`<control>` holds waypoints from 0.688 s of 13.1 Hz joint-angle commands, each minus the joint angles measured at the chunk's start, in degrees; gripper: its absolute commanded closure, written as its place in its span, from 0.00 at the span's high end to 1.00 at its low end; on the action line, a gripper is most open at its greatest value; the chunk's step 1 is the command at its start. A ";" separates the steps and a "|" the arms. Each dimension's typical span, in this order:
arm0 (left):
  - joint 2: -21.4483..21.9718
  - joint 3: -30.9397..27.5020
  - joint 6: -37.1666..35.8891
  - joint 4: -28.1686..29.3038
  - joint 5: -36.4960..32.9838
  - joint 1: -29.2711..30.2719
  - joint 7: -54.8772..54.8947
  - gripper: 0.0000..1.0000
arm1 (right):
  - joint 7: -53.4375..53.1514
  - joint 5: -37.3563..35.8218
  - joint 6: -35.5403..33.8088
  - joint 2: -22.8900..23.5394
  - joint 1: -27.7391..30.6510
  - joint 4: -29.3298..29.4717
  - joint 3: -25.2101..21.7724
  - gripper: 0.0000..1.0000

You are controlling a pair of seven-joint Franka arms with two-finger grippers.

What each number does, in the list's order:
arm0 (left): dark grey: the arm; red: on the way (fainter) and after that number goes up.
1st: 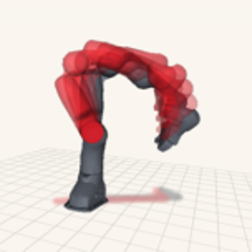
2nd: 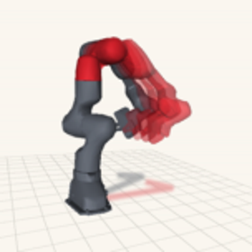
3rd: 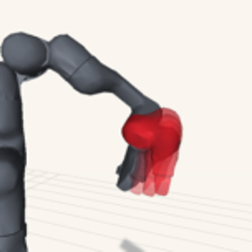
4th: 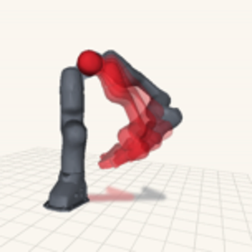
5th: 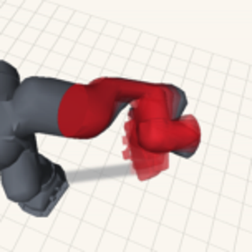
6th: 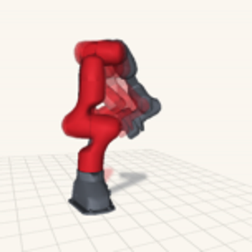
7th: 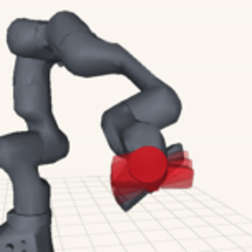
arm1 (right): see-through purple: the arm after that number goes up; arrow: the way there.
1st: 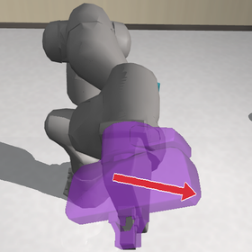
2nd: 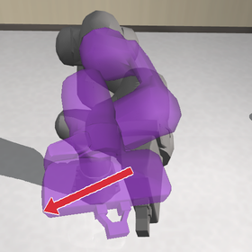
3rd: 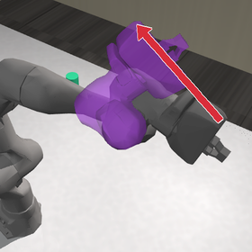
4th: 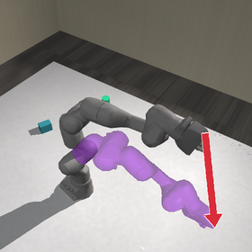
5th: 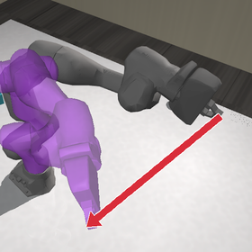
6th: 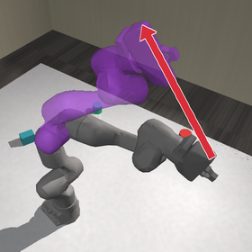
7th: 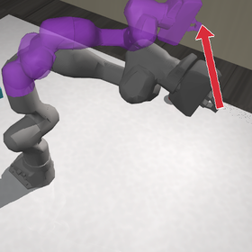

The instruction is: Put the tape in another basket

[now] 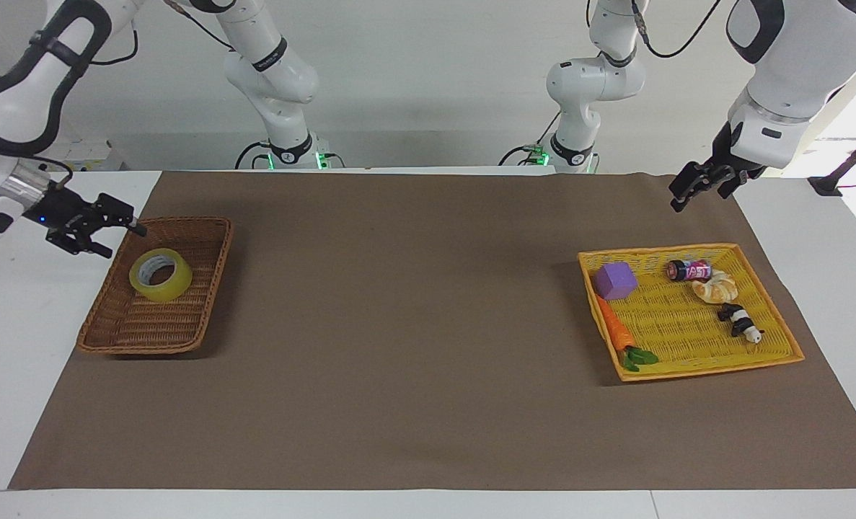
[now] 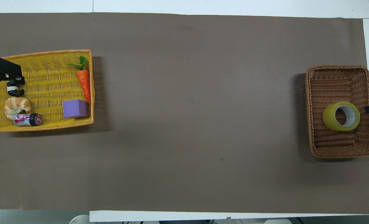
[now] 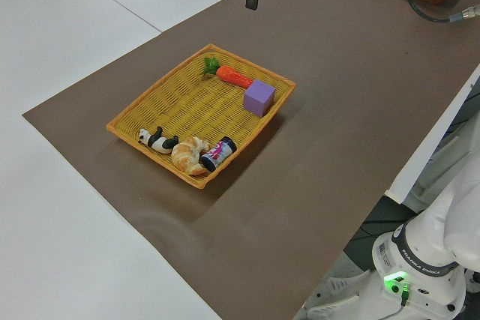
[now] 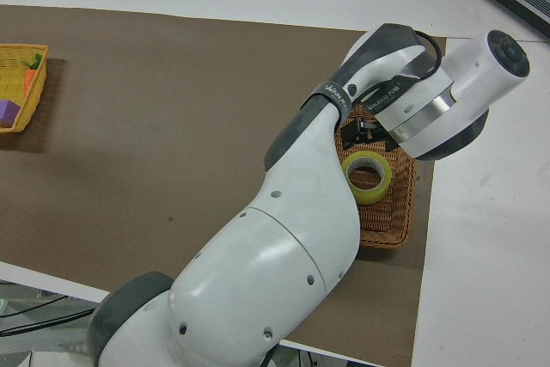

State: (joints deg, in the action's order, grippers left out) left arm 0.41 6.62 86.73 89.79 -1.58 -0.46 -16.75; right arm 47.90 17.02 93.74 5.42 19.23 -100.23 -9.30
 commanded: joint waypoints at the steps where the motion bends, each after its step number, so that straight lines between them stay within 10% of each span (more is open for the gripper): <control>1: 1.18 -0.12 -0.51 1.09 -0.44 0.11 0.93 1.00 | -8.04 -6.54 0.66 -6.28 -6.19 0.12 0.60 1.00; 9: 1.18 -0.12 -0.51 1.09 -0.44 0.11 0.93 1.00 | -36.12 -18.60 -15.85 -4.21 -17.21 16.01 0.86 1.00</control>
State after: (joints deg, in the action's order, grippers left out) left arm 0.41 6.62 86.73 89.79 -1.58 -0.46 -16.75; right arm 12.82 -0.88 81.60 -2.34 1.52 -90.67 -8.41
